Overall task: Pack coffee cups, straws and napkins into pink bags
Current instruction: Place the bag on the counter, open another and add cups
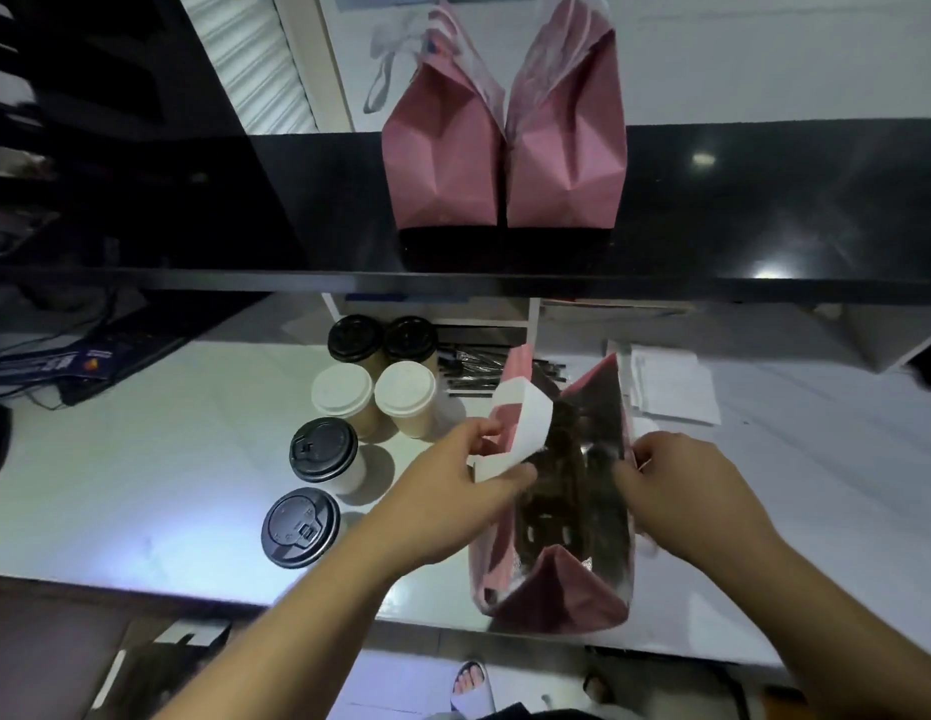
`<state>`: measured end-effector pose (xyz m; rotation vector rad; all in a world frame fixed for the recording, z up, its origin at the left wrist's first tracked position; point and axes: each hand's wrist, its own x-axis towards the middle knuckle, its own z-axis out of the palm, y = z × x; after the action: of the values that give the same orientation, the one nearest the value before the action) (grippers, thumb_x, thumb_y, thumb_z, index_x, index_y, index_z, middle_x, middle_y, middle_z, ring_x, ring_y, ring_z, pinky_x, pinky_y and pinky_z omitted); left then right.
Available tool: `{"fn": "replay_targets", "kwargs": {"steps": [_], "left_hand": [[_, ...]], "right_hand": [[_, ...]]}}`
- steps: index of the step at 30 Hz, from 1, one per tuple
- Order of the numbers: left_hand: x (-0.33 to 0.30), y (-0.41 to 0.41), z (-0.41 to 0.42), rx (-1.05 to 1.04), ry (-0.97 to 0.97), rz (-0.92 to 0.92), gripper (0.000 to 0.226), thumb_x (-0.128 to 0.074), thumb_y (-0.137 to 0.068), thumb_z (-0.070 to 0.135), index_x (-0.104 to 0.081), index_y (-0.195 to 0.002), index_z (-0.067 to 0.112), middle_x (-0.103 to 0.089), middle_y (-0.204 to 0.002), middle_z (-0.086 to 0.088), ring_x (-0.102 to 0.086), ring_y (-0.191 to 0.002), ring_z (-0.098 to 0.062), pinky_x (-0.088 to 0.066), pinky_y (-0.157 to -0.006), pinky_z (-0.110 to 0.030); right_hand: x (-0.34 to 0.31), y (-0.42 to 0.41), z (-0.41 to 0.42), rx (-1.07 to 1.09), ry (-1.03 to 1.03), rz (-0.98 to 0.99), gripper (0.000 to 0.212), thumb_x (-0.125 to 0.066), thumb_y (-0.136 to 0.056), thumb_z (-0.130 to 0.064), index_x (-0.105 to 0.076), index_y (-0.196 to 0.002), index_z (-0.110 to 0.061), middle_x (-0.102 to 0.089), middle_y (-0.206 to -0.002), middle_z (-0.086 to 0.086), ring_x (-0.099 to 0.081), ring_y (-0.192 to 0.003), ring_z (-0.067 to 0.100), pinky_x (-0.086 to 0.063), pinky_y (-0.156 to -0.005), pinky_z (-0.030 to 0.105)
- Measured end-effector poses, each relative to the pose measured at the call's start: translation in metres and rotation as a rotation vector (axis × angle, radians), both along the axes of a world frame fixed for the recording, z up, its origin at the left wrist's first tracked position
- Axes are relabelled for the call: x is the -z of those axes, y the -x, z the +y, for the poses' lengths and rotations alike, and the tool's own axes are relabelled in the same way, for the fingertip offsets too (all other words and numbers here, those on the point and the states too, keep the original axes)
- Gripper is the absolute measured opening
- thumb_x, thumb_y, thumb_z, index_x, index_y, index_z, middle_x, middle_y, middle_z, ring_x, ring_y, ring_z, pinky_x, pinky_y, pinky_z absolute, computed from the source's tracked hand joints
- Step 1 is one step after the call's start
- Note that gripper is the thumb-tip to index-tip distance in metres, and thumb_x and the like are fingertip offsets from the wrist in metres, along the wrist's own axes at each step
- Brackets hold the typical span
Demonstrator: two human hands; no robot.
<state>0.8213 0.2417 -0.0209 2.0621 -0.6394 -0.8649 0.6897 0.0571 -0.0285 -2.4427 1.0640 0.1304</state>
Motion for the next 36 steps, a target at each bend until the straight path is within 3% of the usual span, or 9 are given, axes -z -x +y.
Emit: {"fn": "replay_targets", "kwargs": {"steps": [4, 6, 8, 12, 17, 20, 25, 31, 36], "left_hand": [[0.002, -0.011, 0.025, 0.194, -0.069, 0.114, 0.081, -0.080, -0.084, 0.041, -0.034, -0.150, 0.049, -0.051, -0.137, 0.025, -0.055, -0.120, 0.005, -0.051, -0.095, -0.021], [0.006, -0.021, 0.041, 0.101, -0.078, 0.099, 0.071, -0.071, -0.090, 0.020, -0.039, -0.150, 0.041, -0.052, -0.138, 0.021, -0.053, -0.124, 0.003, -0.051, -0.093, -0.016], [0.018, -0.035, 0.060, -0.072, -0.122, -0.017, 0.059, -0.066, -0.090, 0.015, -0.050, -0.142, 0.035, -0.058, -0.134, 0.016, -0.059, -0.121, -0.004, -0.052, -0.099, -0.026], [0.050, -0.057, 0.097, -0.255, -0.381, -0.269, 0.057, -0.064, -0.075, 0.037, -0.059, -0.132, 0.031, -0.065, -0.124, 0.004, -0.065, -0.103, -0.020, -0.055, -0.092, -0.040], [0.081, -0.065, 0.118, -0.413, -0.629, -0.406, 0.071, -0.070, -0.077, 0.045, -0.049, -0.143, 0.029, -0.048, -0.144, -0.004, -0.046, -0.131, -0.034, -0.047, -0.101, -0.047], [0.097, -0.066, 0.126, -0.457, -0.692, -0.344, 0.085, -0.072, -0.077, 0.053, -0.040, -0.149, 0.023, -0.040, -0.149, -0.006, -0.042, -0.135, -0.036, -0.045, -0.102, -0.050], [0.098, -0.065, 0.130, -0.435, -0.660, -0.268, 0.066, -0.072, -0.072, 0.051, -0.049, -0.124, 0.018, -0.052, -0.125, -0.011, -0.058, -0.108, -0.039, -0.053, -0.093, -0.046], [0.025, -0.047, 0.133, -0.317, -0.660, -0.356, 0.073, -0.071, -0.076, 0.051, -0.046, -0.138, 0.021, -0.051, -0.130, -0.006, -0.056, -0.114, -0.035, -0.050, -0.093, -0.043], [-0.071, -0.013, 0.112, -0.227, -0.265, -0.568, 0.086, -0.073, -0.075, 0.052, -0.034, -0.151, 0.038, -0.042, -0.138, 0.019, -0.049, -0.126, -0.009, -0.043, -0.100, -0.031]], "right_hand": [[-0.002, 0.000, -0.007, -0.038, 0.008, 0.014, 0.041, -0.056, -0.098, -0.042, -0.065, -0.067, -0.016, -0.066, -0.055, 0.000, -0.064, -0.050, 0.014, -0.052, -0.049, 0.030], [-0.003, -0.001, -0.010, -0.051, 0.011, 0.007, 0.041, -0.058, -0.097, -0.041, -0.066, -0.066, -0.015, -0.065, -0.056, 0.000, -0.064, -0.052, 0.016, -0.058, -0.054, 0.035], [-0.003, -0.002, -0.011, -0.061, 0.007, 0.008, 0.041, -0.058, -0.096, -0.041, -0.067, -0.065, -0.016, -0.066, -0.056, 0.000, -0.064, -0.052, 0.016, -0.059, -0.055, 0.035], [0.000, -0.004, -0.010, -0.080, 0.023, 0.017, 0.043, -0.058, -0.095, -0.040, -0.067, -0.063, -0.013, -0.065, -0.053, 0.002, -0.064, -0.050, 0.018, -0.060, -0.055, 0.037], [0.001, -0.005, -0.009, -0.095, 0.043, 0.021, 0.044, -0.058, -0.093, -0.036, -0.061, -0.057, -0.011, -0.061, -0.050, 0.004, -0.060, -0.049, 0.019, -0.040, -0.047, 0.027], [0.000, -0.005, -0.010, -0.089, 0.041, 0.024, 0.044, -0.058, -0.093, -0.036, -0.062, -0.057, -0.011, -0.062, -0.050, 0.004, -0.061, -0.049, 0.019, -0.043, -0.048, 0.027], [0.001, -0.005, -0.008, -0.091, 0.041, 0.026, 0.044, -0.057, -0.094, -0.035, -0.063, -0.058, -0.012, -0.064, -0.052, 0.004, -0.062, -0.050, 0.019, -0.041, -0.048, 0.026], [-0.003, -0.004, -0.006, -0.099, 0.025, 0.029, 0.046, -0.057, -0.096, -0.034, -0.058, -0.055, -0.013, -0.062, -0.052, 0.005, -0.057, -0.048, 0.018, -0.037, -0.048, 0.025], [-0.002, -0.002, -0.006, -0.093, 0.022, 0.017, 0.047, -0.056, -0.097, -0.038, -0.063, -0.058, -0.013, -0.065, -0.054, 0.005, -0.061, -0.049, 0.017, -0.044, -0.047, 0.028]]}}
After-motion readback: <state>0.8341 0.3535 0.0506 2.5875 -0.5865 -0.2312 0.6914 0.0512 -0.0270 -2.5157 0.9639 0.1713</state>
